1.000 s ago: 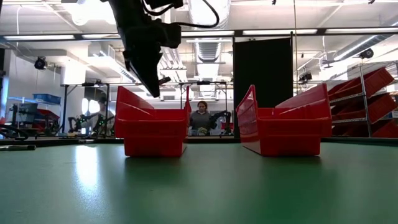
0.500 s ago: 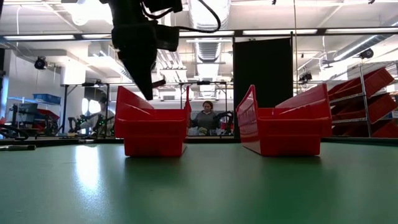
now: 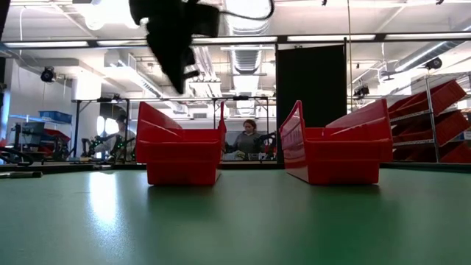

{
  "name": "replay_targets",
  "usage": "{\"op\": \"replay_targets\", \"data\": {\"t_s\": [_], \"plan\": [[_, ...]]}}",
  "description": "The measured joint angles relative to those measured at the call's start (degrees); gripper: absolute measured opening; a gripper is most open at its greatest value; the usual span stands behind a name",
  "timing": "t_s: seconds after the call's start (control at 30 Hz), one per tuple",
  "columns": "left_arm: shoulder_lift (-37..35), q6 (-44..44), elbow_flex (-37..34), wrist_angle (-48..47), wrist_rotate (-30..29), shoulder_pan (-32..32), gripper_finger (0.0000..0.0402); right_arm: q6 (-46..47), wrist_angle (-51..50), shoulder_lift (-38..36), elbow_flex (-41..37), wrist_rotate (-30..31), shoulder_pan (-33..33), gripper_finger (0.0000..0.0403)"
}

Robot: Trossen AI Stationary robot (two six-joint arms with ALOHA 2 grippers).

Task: Sort batteries
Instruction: Put the silver battery into the left red bin

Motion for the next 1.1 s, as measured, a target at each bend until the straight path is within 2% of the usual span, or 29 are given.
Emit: {"op": "replay_targets", "data": {"t_s": [0.17, 0.27, 0.5, 0.67, 0.87, 0.93, 1.1], "plan": [[2.5, 0.4, 1.9, 5.1, -0.2, 1.3, 0.0012, 0.5, 0.1, -4.6, -6.1, 1.8, 0.0, 0.0279], [5.2, 1.6, 1.5, 5.8, -0.3, 1.8, 0.0012, 1.5, 0.2, -8.1, -10.6, 4.0, 0.0, 0.0277], [12.4, 3.3, 1.5, 4.8, 0.4, 2.3, 0.0012, 6.3, 2.4, -13.0, -21.0, 4.3, 0.0, 0.0286], [16.5, 3.1, 1.6, 4.4, 1.6, 2.3, 0.0012, 6.7, 2.4, -14.3, -24.6, 4.3, 0.0, 0.0297], [19.2, 2.7, 1.6, 5.8, 1.6, 2.5, 0.0012, 4.3, 1.1, -17.9, -24.8, 4.4, -0.2, 0.0308], [19.7, 2.0, 1.6, 6.1, 1.5, 2.4, 0.0021, 3.7, 1.0, -19.0, -24.7, 4.7, -0.2, 0.0313], [20.1, 1.8, 1.6, 6.0, 1.2, 2.4, 0.0078, 3.3, 0.9, -21.3, -24.8, 5.7, -0.2, 0.0324]]}}
